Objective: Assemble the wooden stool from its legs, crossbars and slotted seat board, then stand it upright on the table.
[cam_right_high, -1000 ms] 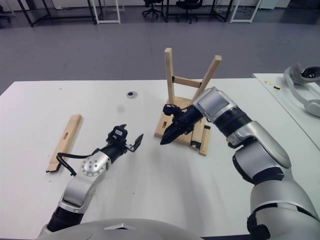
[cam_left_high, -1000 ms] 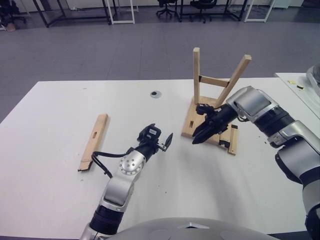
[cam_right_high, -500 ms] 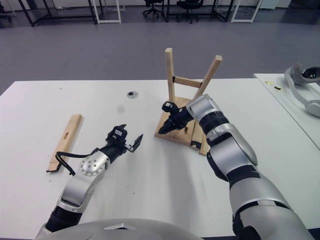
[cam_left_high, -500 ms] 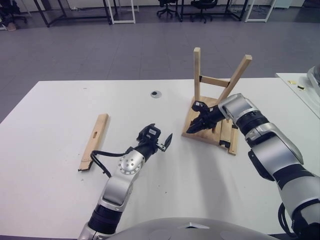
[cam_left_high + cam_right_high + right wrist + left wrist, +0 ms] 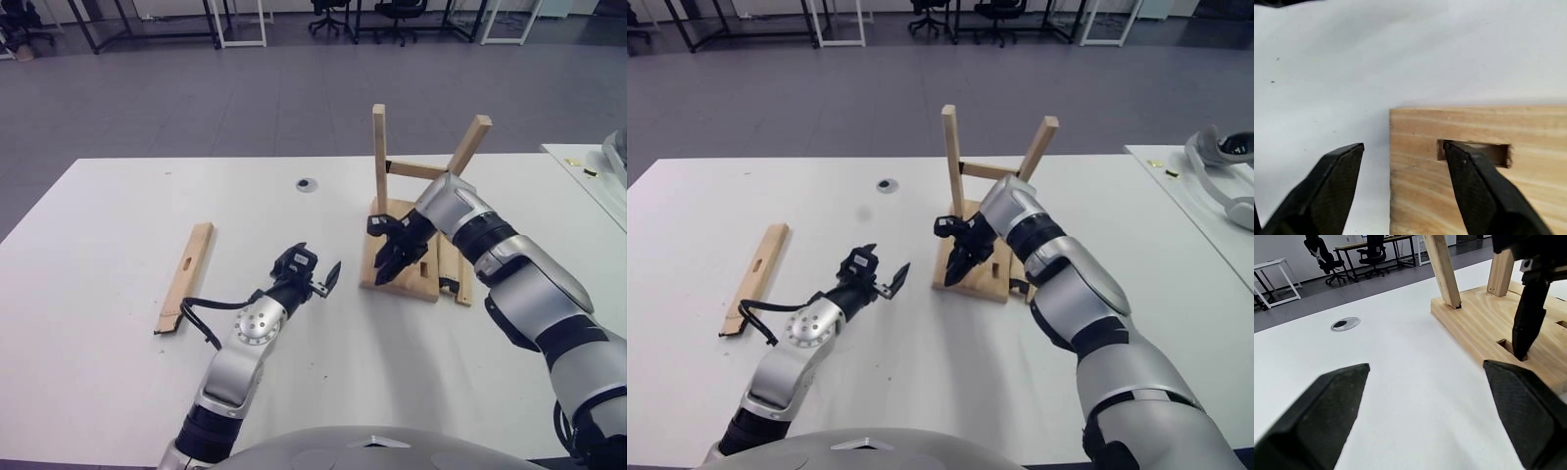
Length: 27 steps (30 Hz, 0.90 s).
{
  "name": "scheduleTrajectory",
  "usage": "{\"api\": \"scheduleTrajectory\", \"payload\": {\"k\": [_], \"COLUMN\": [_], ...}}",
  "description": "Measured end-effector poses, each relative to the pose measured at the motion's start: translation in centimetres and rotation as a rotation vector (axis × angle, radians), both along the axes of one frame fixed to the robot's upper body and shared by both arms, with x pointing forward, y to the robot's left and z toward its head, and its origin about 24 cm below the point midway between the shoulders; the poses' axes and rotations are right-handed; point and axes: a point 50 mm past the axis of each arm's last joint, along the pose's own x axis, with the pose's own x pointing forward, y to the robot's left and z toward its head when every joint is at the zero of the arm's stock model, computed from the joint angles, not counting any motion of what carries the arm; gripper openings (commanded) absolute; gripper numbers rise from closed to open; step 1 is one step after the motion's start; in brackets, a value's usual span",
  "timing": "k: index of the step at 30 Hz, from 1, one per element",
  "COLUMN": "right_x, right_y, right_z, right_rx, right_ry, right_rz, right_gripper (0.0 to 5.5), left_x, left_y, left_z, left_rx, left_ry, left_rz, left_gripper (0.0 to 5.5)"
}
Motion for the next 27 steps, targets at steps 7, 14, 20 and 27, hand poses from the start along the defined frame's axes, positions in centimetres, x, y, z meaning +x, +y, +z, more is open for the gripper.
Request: {"api": "scheduleTrajectory", "payload": {"k": [7, 14, 20, 27], "right_x": [1.0, 2.6, -2.2, -2.7], "right_y": [-0.9, -6.5, -13.0, -16.1], "right_z": [3.3, 10.6, 6.8, 2.6], "right_rx": [0.223, 0.532, 0.32, 0.083], "right_ry": [-0.064, -0.511, -0.464, -0.456], "right_rz": [-0.104, -0.467, -0.509, -0.603], "right_gripper": [3.06, 3.06, 3.06, 3.06], "left_x": [1.6, 1.3, 0.4, 0.5], "left_y": [2.8, 3.2, 2.4, 2.5], "left_z": [0.4, 0.1, -0.4, -0.4], "left_rx": [0.066, 0.067, 0.048, 0.052], "left_ry": [-0.031, -0.021, 0.008, 0.009], "left_rz": [0.065, 0.074, 0.053, 0.048], "left_gripper": [4.3, 4.3, 4.3, 4.3]}}
